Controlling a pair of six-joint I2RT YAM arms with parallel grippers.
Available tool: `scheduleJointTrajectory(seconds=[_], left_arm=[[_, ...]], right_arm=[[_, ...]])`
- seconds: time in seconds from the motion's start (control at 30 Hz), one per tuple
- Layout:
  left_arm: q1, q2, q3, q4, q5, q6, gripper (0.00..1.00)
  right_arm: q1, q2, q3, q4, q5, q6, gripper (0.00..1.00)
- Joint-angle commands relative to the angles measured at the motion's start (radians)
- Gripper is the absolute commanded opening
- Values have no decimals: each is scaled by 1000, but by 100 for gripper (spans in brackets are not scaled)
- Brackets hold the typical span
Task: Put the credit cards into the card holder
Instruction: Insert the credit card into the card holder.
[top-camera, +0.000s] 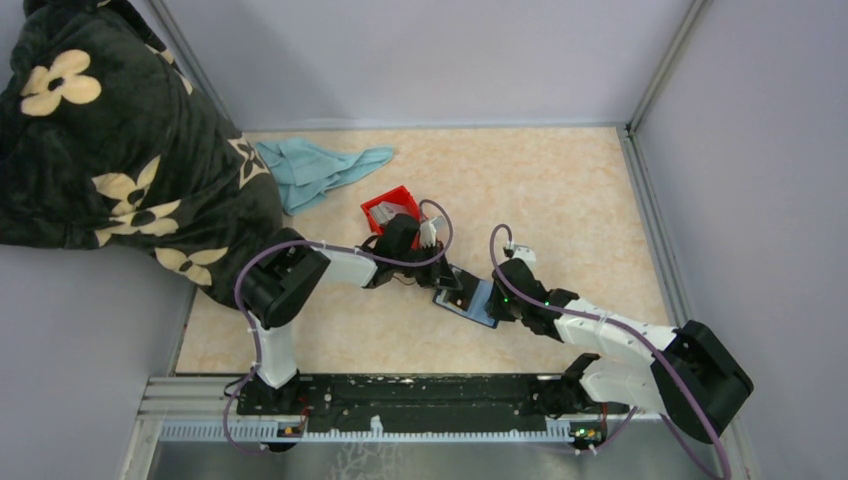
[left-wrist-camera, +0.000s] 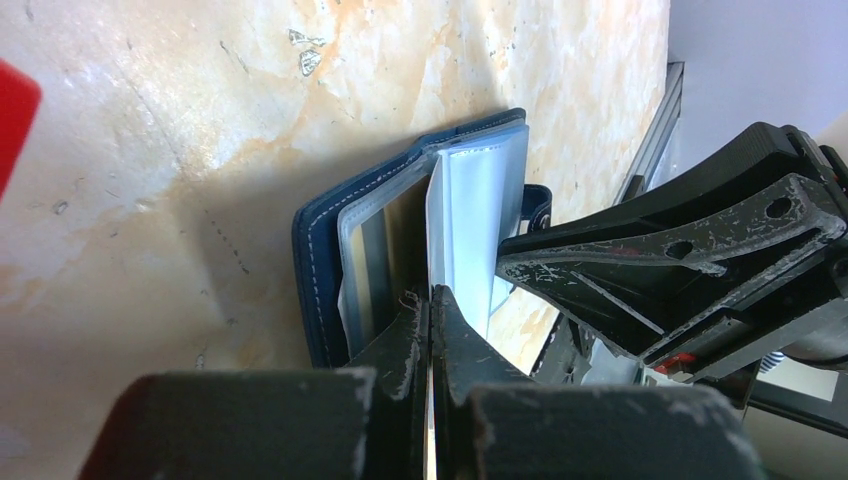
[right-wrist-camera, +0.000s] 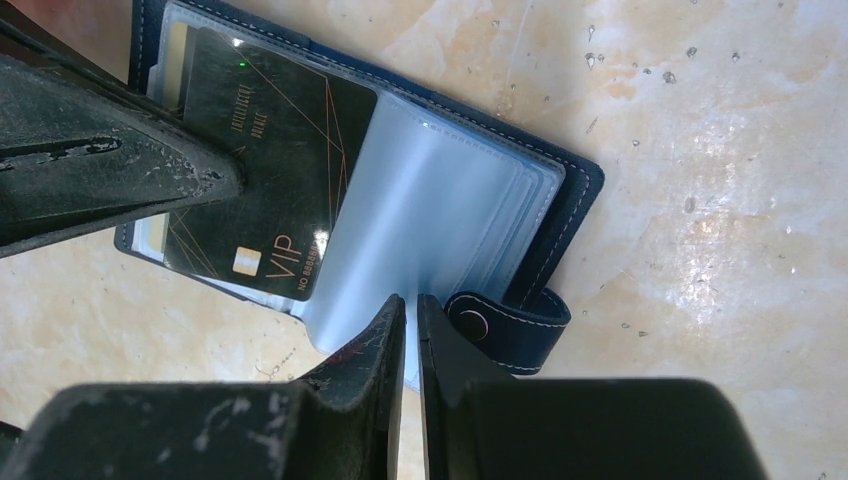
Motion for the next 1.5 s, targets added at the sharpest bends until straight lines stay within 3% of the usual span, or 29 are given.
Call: scheduleJointTrajectory(seconds=[0.0,1.17,1.47], left_arm=[[7,26,15,-23,-14,39,0],[-6,36,19,-82,-49,58,0],[-8,-18,-11,-126,-151,56,0]], right_arm=[[-6,15,-30,-38,-16,-3,10],[-6,-53,-24,-125,27,12,15],[-7,-41,-27,-125,27,13,15]])
